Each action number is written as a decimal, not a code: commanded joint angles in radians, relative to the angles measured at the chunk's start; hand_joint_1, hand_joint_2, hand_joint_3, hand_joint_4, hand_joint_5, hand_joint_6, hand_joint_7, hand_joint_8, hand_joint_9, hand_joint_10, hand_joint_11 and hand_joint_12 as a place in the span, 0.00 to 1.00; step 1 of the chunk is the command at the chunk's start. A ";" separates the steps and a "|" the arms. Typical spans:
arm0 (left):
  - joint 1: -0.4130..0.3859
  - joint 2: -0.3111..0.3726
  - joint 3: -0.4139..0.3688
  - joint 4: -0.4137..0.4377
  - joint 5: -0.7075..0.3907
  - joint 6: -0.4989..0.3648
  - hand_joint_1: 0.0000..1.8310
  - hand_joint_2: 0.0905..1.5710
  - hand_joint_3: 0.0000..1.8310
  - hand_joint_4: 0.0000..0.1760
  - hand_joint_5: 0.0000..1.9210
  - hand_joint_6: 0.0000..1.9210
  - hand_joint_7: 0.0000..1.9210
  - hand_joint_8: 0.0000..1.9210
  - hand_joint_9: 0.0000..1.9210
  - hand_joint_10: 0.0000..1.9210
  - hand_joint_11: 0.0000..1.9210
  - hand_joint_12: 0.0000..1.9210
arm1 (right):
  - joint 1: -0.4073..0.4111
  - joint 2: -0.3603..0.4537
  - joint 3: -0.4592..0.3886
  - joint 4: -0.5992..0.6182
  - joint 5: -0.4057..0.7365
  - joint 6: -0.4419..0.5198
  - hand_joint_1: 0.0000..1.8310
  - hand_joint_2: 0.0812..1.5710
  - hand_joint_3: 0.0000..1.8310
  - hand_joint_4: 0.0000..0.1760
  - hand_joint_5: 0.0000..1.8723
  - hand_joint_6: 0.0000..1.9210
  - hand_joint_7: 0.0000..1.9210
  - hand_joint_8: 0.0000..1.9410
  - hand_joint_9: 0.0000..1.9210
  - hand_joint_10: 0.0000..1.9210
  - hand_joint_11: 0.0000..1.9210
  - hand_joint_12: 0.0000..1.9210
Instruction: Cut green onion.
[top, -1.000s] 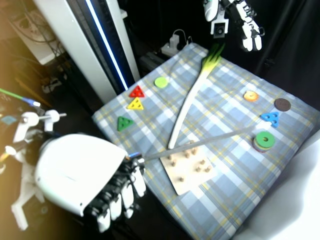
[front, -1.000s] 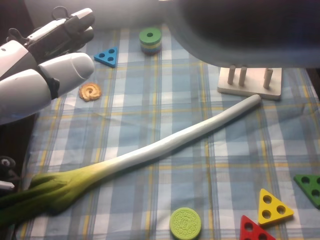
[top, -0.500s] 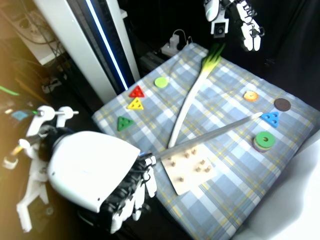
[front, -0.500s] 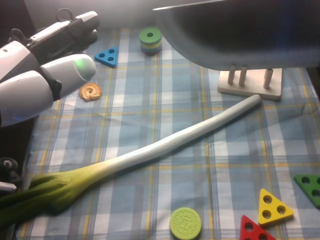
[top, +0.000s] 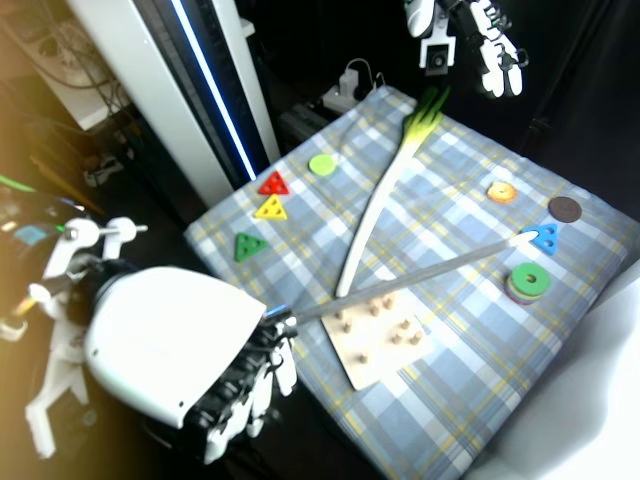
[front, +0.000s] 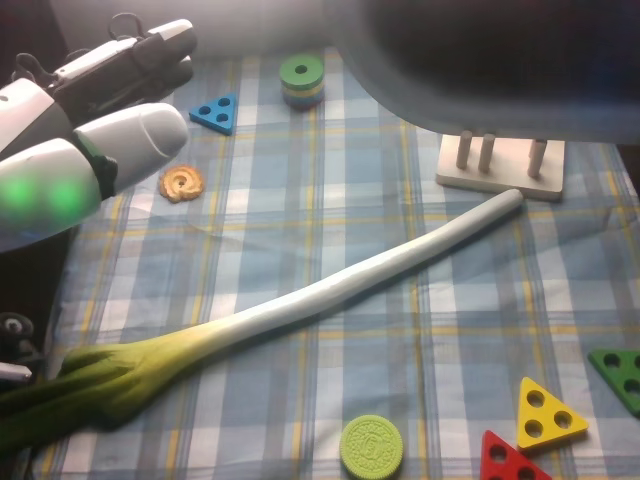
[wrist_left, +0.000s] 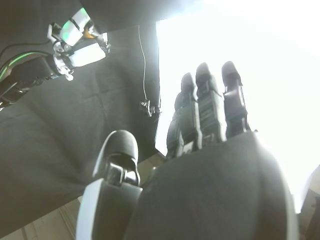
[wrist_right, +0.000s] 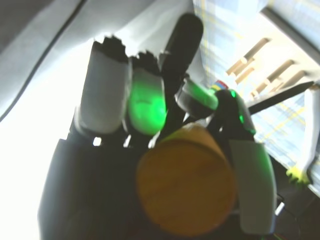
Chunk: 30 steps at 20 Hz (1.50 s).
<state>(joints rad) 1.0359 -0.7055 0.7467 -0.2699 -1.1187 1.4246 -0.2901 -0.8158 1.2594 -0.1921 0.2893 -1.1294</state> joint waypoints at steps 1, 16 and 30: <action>-0.008 0.007 -0.001 0.010 -0.127 -0.004 0.00 0.87 0.00 0.00 0.11 0.01 0.17 0.00 0.17 0.01 0.01 0.12 | 0.019 0.012 0.004 0.006 0.103 -0.006 0.27 0.87 0.00 0.00 0.63 1.00 0.75 1.00 0.81 1.00 0.81 1.00; -0.001 0.006 -0.004 0.011 -0.145 -0.004 0.00 0.88 0.00 0.00 0.11 0.00 0.14 0.00 0.14 0.00 0.01 0.07 | 0.003 0.004 0.000 -0.003 0.074 -0.006 0.16 0.88 0.00 0.00 0.64 1.00 0.75 1.00 0.80 1.00 0.80 1.00; 0.023 0.039 -0.011 -0.020 -0.255 -0.004 0.00 0.91 0.00 0.00 0.11 0.00 0.12 0.00 0.12 0.00 0.00 0.22 | -0.259 0.044 -0.081 0.226 0.341 -0.006 0.42 0.67 0.00 0.09 0.24 0.01 0.38 0.10 0.35 0.27 0.19 0.54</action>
<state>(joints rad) 1.0649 -0.6704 0.7372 -0.2955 -1.2388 1.4246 -0.5545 -0.7792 1.1755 0.0189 0.5144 -1.1278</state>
